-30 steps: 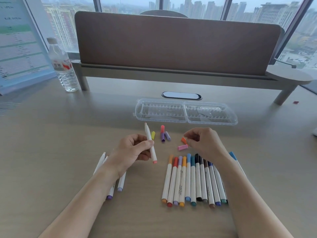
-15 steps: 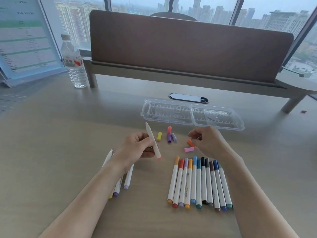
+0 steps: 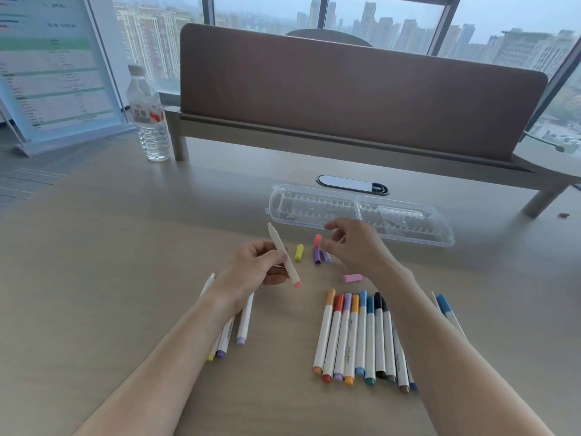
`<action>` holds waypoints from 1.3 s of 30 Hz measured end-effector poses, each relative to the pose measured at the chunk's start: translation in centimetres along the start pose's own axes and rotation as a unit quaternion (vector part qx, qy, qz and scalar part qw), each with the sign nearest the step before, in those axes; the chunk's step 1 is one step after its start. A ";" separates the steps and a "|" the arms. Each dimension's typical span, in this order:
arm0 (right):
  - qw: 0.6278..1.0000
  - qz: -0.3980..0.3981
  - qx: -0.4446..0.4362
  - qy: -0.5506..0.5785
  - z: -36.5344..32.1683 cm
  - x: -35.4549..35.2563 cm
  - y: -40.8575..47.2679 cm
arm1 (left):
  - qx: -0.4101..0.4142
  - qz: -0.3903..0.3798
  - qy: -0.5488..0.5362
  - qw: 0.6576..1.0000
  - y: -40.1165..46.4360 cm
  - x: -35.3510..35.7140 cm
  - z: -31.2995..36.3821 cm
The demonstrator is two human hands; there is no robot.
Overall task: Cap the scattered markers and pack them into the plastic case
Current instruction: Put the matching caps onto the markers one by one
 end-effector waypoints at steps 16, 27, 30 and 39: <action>0.938 0.025 0.032 0.343 3.0 -0.6 -4.9 | 0.000 -0.138 0.035 0.990 -1.2 1.6 0.3; 0.787 0.020 0.087 0.610 4.5 0.1 -7.4 | 0.029 -0.169 0.163 0.972 -1.9 2.8 0.0; 0.746 0.002 0.129 0.654 4.3 0.9 -7.5 | 0.032 -0.161 0.173 0.971 -2.0 2.8 0.1; 0.630 -0.080 0.175 0.752 3.8 1.7 -7.4 | 0.033 -0.157 0.167 0.973 -1.9 2.6 0.0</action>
Point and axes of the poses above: each hand's wrist, its own y-axis towards the middle knuckle, its own x-axis out of the palm, z = x × y, the point moved 5 cm from there along y, towards the middle knuckle, and after that the axes turned 4 degrees about -z, right-handed, at the moved point
